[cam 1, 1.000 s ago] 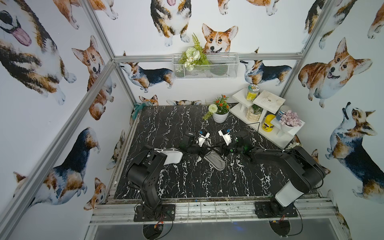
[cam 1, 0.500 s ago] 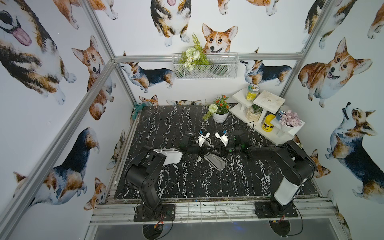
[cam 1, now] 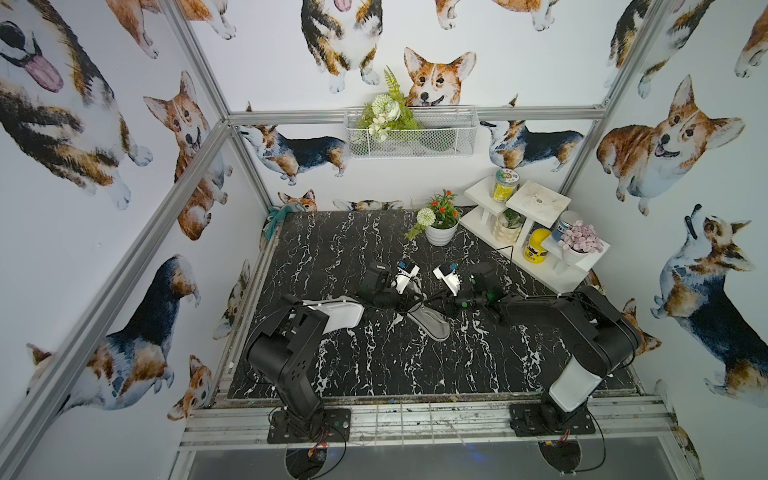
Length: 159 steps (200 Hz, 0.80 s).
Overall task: Tie the shoes
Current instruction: Cross the shoelace with the shoelace.
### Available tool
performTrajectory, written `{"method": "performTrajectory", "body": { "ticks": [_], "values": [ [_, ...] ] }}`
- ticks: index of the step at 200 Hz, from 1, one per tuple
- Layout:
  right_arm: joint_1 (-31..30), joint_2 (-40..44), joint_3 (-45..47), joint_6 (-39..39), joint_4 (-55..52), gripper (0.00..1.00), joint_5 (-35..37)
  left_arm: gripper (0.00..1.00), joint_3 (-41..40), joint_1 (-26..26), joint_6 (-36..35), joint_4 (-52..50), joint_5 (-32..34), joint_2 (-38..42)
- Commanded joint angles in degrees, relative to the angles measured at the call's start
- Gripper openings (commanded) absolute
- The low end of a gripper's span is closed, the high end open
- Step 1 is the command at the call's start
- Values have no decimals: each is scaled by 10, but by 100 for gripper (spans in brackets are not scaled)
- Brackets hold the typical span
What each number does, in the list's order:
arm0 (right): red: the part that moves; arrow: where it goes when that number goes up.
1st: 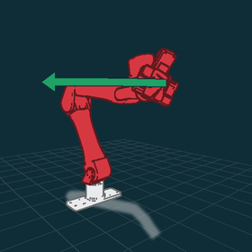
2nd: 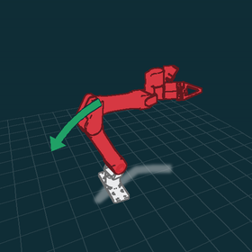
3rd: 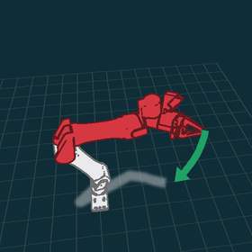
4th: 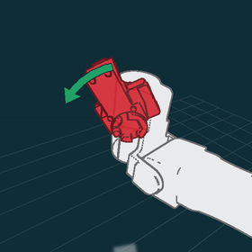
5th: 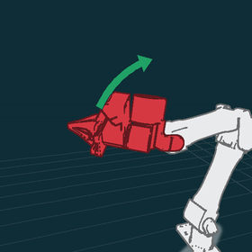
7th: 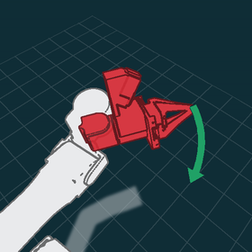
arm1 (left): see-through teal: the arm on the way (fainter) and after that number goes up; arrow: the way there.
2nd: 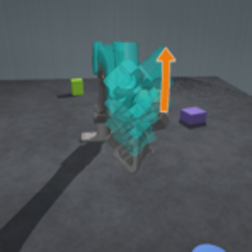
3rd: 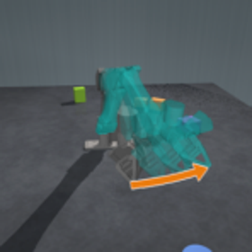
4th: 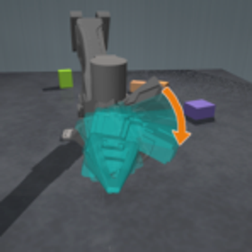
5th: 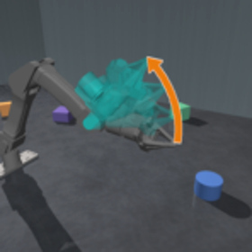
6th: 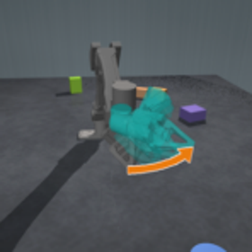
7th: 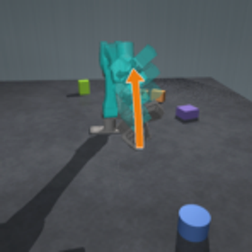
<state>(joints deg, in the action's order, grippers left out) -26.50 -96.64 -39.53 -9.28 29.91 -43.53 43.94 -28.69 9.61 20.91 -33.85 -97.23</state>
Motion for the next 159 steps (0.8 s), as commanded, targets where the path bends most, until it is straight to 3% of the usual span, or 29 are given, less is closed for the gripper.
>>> {"method": "performTrajectory", "body": {
  "ticks": [1,112,159],
  "values": [
    [0,7,2,-11,25,25,-15,0,7,-1,-14,-17,17,4],
    [-3,2,17,-42,59,17,-43,0,18,-20,1,9,21,-14],
    [0,15,27,-41,38,19,-3,0,10,-20,-6,22,6,-15]
  ]
}}
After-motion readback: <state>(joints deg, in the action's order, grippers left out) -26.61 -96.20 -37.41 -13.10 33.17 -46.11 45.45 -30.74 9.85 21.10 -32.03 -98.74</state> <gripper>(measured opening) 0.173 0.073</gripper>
